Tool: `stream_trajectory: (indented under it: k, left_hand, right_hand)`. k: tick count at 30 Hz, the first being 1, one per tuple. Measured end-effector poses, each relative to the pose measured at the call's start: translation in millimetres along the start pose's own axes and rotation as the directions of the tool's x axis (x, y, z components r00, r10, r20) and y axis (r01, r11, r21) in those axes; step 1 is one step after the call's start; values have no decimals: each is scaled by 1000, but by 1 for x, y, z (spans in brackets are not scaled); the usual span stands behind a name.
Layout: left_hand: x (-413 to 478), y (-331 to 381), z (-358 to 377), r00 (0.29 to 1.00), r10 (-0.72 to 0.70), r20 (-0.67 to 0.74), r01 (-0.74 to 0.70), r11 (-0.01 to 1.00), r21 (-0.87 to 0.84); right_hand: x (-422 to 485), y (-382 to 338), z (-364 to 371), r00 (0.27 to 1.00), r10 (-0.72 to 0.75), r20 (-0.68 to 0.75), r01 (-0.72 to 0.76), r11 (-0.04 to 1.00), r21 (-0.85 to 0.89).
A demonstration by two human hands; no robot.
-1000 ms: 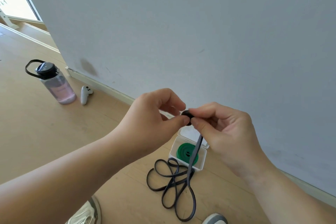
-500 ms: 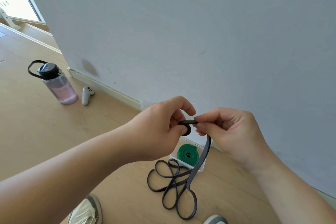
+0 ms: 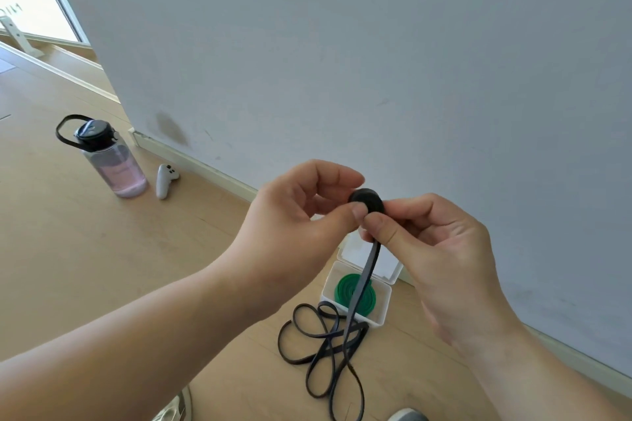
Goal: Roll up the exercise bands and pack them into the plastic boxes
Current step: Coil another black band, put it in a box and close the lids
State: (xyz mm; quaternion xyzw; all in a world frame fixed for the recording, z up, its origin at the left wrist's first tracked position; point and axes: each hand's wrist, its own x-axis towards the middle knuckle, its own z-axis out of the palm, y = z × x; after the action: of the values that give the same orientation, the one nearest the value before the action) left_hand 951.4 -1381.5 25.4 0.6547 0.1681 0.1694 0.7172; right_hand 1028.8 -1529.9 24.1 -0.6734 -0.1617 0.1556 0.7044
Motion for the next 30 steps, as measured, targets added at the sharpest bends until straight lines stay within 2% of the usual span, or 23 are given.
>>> stream_trajectory:
  k: [3, 5, 8, 10, 12, 13, 14, 15, 17, 20, 24, 27, 30]
  left_hand:
    - [-2, -1, 0, 998, -62, 23, 59, 993, 103]
    - [-2, 4, -2, 996, -73, 59, 54, 961, 272]
    - [0, 7, -6, 992, 38, 119, -98, 821, 563]
    - [0, 6, -6, 976, 82, 201, -195, 743, 640]
    - [0, 5, -6, 968, 85, 238, -228, 698, 679]
    - [1, 5, -7, 971, 88, 224, -219, 703, 676]
    - [3, 6, -7, 977, 84, 194, -191, 743, 641]
    - [5, 8, -8, 986, 66, 154, -144, 804, 578]
    - [6, 11, -10, 995, 15, 95, -53, 907, 419]
    - [4, 14, -9, 996, -49, 75, 32, 978, 206]
    - [3, 13, -9, 993, -114, 25, 114, 993, -4]
    - [2, 11, -9, 987, -153, 42, 150, 986, 69]
    - [2, 9, -10, 989, -125, 76, 96, 947, 308]
  right_hand:
    - [2, 4, -6, 998, -67, 16, 69, 993, -95]
    - [5, 7, -10, 992, -105, 65, 117, 968, -220]
    - [5, 13, -12, 962, -175, 208, 252, 861, -442]
    - [3, 16, -10, 915, -229, 333, 381, 766, -518]
    - [1, 16, -8, 885, -276, 375, 448, 722, -527]
    - [1, 16, -8, 902, -273, 334, 417, 750, -513]
    - [2, 14, -8, 937, -233, 260, 332, 824, -459]
    - [3, 12, -8, 968, -176, 181, 233, 898, -372]
    - [5, 8, -8, 991, -103, 83, 117, 973, -196]
    - [6, 3, -10, 995, -95, 43, 98, 992, -74]
    - [3, -1, -9, 995, -63, 73, 64, 998, -18]
    - [3, 3, -10, 996, -55, 64, 58, 997, -42]
    - [3, 7, -13, 993, -75, 91, 91, 979, -184]
